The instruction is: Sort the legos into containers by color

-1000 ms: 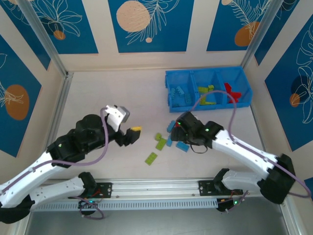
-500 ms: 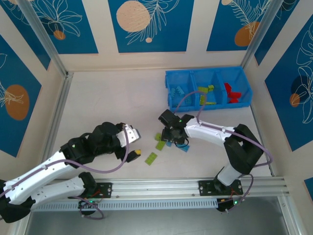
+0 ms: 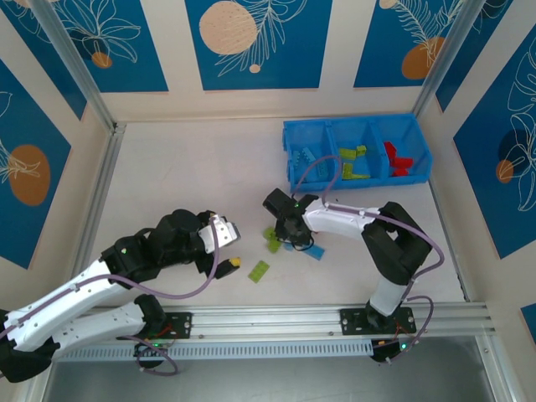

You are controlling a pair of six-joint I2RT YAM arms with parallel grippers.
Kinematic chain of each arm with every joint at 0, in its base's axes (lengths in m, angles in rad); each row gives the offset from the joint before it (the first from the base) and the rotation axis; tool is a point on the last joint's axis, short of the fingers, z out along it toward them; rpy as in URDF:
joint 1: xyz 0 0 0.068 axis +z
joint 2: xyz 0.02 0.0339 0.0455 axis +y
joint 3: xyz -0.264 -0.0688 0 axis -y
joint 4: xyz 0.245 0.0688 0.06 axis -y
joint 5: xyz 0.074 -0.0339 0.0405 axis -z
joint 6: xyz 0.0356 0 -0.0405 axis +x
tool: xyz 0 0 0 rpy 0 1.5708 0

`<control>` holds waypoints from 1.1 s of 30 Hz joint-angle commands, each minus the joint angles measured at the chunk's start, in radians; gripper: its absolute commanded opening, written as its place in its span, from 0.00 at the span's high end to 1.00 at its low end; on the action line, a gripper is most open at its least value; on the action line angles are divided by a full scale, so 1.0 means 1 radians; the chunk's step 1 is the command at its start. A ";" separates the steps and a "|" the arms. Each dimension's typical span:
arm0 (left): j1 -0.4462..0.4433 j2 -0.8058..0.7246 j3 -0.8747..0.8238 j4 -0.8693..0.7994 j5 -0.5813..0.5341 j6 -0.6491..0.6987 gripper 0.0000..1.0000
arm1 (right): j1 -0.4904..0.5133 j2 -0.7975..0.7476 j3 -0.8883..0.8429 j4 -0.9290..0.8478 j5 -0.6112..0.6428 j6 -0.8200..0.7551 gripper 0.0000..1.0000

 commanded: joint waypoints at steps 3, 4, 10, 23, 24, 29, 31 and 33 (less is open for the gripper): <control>0.012 -0.019 -0.013 0.029 -0.014 0.012 0.00 | 0.030 -0.254 0.013 -0.040 0.185 -0.028 0.78; 0.014 -0.024 -0.014 0.034 -0.009 0.013 0.00 | 0.026 -0.284 0.024 -0.024 0.212 -0.064 0.78; 0.017 -0.046 -0.030 0.053 0.008 0.020 0.00 | -0.197 -0.208 0.166 0.123 0.189 -0.352 0.81; 0.034 -0.069 -0.040 0.055 -0.033 0.023 0.00 | -0.481 0.517 1.016 -0.161 -0.051 -0.456 0.61; 0.034 -0.071 -0.042 0.058 -0.032 0.021 0.00 | -0.480 0.535 1.051 -0.198 -0.049 -0.443 0.57; 0.035 -0.074 -0.045 0.067 -0.014 0.014 0.00 | -0.441 0.385 1.022 -0.285 0.032 -0.425 0.48; 0.036 -0.074 -0.042 0.068 0.000 0.010 0.00 | -0.414 0.250 0.890 -0.249 0.029 -0.412 0.47; 0.036 -0.077 -0.040 0.065 0.015 0.003 0.00 | -0.371 0.091 0.722 -0.207 0.028 -0.392 0.45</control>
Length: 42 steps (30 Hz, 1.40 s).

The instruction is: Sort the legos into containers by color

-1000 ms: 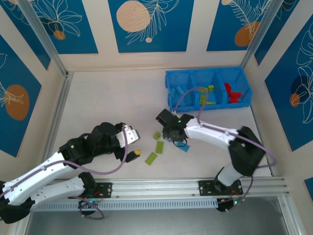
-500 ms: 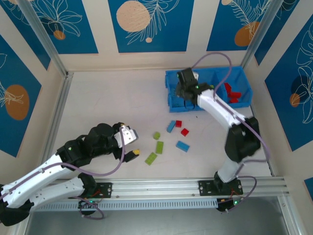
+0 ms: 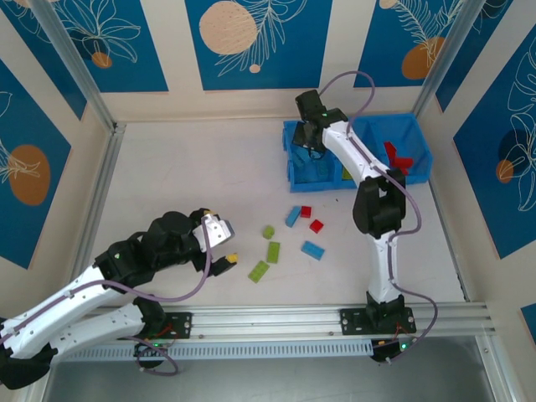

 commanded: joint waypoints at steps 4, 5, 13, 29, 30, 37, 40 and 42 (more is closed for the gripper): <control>0.011 -0.022 0.000 0.024 0.057 -0.004 0.00 | 0.199 -0.564 -0.520 0.103 0.096 0.073 0.36; 0.011 -0.022 0.000 0.027 0.060 -0.006 0.00 | 0.235 -0.632 -0.601 0.104 0.120 0.099 0.35; 0.011 0.002 0.000 0.035 0.111 -0.019 0.00 | 0.398 -0.945 -1.072 0.047 0.078 0.320 0.29; 0.010 0.017 0.002 0.011 0.054 -0.005 0.00 | 0.254 -0.550 -1.042 0.140 -0.058 0.456 0.00; 0.011 0.017 0.002 0.010 0.052 -0.005 0.00 | 0.273 -0.520 -1.023 0.109 -0.033 0.503 0.00; 0.010 0.029 0.002 0.012 0.070 -0.005 0.00 | 0.351 -0.393 -1.013 0.055 0.072 0.676 0.00; 0.009 0.034 0.003 0.011 0.078 -0.005 0.00 | 0.363 -0.369 -1.032 0.076 0.065 0.682 0.11; 0.010 0.036 0.005 0.009 0.082 -0.007 0.00 | 0.370 -0.370 -1.049 0.110 0.059 0.676 0.20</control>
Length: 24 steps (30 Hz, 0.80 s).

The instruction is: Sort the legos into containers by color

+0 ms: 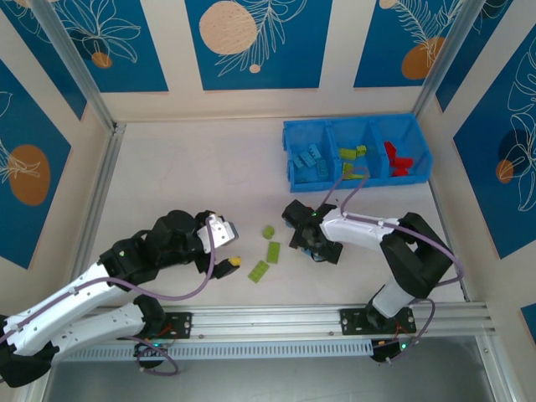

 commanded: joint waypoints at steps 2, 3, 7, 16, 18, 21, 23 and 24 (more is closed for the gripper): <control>0.009 0.004 0.006 0.001 0.021 0.002 0.00 | 0.014 -0.003 -0.039 0.017 0.021 0.051 0.30; 0.009 0.002 0.006 0.001 0.024 0.001 0.00 | 0.016 -0.013 -0.045 0.027 0.019 0.049 0.35; 0.010 -0.001 0.005 0.001 0.024 0.005 0.00 | 0.031 -0.115 -0.060 0.021 0.043 0.063 0.45; 0.010 -0.045 -0.009 0.034 0.060 0.011 0.00 | 0.089 -0.327 0.131 0.040 0.312 -0.237 0.46; 0.011 -0.059 -0.017 0.042 0.055 0.017 0.00 | 0.020 -0.289 0.188 0.121 0.292 -0.373 0.46; 0.011 -0.066 -0.020 0.037 0.027 0.023 0.00 | -0.121 -0.165 0.318 0.165 0.223 -0.471 0.47; 0.011 -0.063 -0.020 0.033 0.007 0.025 0.00 | -0.206 -0.075 0.405 0.185 0.159 -0.508 0.47; 0.010 -0.063 -0.021 0.032 -0.001 0.026 0.00 | -0.241 -0.016 0.453 0.199 0.126 -0.529 0.47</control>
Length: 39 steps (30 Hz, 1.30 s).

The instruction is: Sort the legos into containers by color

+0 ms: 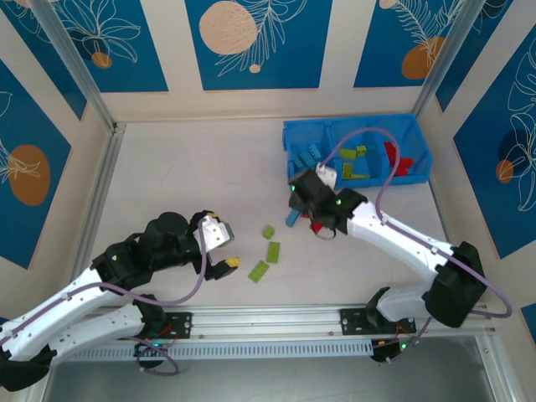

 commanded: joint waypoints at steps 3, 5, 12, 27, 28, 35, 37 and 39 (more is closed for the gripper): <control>0.010 -0.001 -0.018 0.008 -0.040 0.022 0.00 | -0.154 0.276 0.260 0.045 -0.154 -0.168 0.47; 0.010 0.008 -0.016 0.003 -0.047 0.024 0.00 | -0.174 0.382 0.390 -0.015 -0.156 -0.165 0.41; 0.009 0.018 -0.017 0.000 -0.055 0.025 0.00 | -0.169 0.466 0.608 -0.234 -0.084 -0.120 0.10; 0.010 0.048 -0.011 0.005 -0.023 0.020 0.00 | 0.056 -0.226 -0.318 -0.044 -0.069 0.092 0.07; 0.010 0.052 -0.009 0.002 -0.022 0.019 0.00 | 0.056 -0.242 -0.369 -0.034 -0.083 0.110 0.07; 0.010 0.067 -0.003 -0.004 -0.010 0.017 0.00 | -0.028 -0.168 -0.484 0.057 -0.272 0.089 0.08; 0.010 0.063 -0.003 -0.006 -0.018 0.018 0.00 | -0.053 -0.109 -0.457 0.065 -0.291 0.078 0.09; 0.010 0.061 -0.005 -0.007 -0.027 0.020 0.00 | -0.065 -0.057 -0.427 0.073 -0.295 0.075 0.10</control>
